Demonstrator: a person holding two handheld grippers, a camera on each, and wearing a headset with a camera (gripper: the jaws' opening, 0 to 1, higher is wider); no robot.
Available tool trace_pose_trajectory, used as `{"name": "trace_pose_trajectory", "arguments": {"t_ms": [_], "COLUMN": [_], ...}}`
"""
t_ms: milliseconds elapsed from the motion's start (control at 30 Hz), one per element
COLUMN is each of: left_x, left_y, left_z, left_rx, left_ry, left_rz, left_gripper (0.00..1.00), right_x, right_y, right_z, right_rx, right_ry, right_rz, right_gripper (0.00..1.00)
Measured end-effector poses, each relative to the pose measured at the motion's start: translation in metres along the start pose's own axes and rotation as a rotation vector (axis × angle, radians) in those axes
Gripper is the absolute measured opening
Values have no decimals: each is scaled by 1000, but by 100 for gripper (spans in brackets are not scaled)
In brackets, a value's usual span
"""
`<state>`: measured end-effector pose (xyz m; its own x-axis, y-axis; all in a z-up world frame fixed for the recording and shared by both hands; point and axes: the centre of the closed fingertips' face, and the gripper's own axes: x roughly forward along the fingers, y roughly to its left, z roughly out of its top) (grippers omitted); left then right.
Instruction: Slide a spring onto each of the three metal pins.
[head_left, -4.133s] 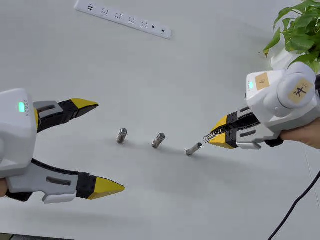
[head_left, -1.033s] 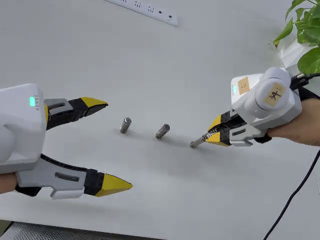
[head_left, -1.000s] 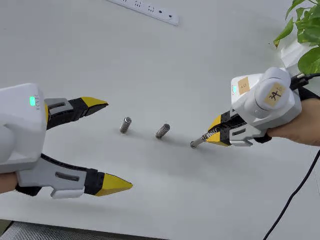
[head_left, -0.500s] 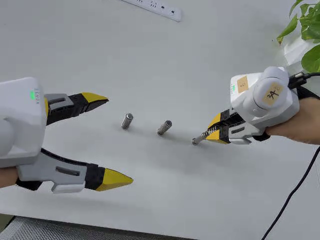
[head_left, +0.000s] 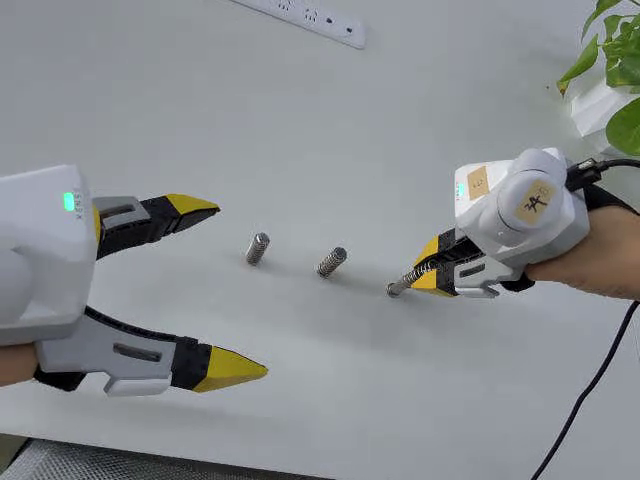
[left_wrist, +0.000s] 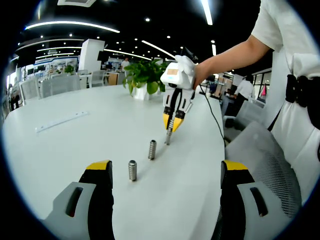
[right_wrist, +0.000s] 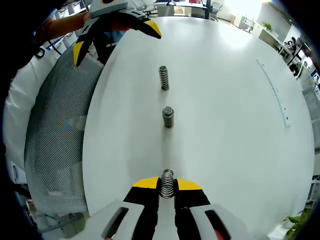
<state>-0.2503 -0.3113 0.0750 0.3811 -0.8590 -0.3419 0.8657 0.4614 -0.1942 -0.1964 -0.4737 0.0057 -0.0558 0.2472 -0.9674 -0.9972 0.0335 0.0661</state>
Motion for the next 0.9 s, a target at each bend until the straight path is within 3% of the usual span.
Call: {"name": "trace_pose_trajectory", "arguments": {"t_ms": [900], "left_x": [-2], "left_y": [1], "left_z": [-3], "left_rx": [-9], "left_ry": [3], "left_rz": [5], "left_gripper": [87], "right_x": [28], "right_y": [-3], "right_z": [-5], "right_rx": [-11], "right_ry": [16], "right_rz": [-6], "right_gripper": [8]}}
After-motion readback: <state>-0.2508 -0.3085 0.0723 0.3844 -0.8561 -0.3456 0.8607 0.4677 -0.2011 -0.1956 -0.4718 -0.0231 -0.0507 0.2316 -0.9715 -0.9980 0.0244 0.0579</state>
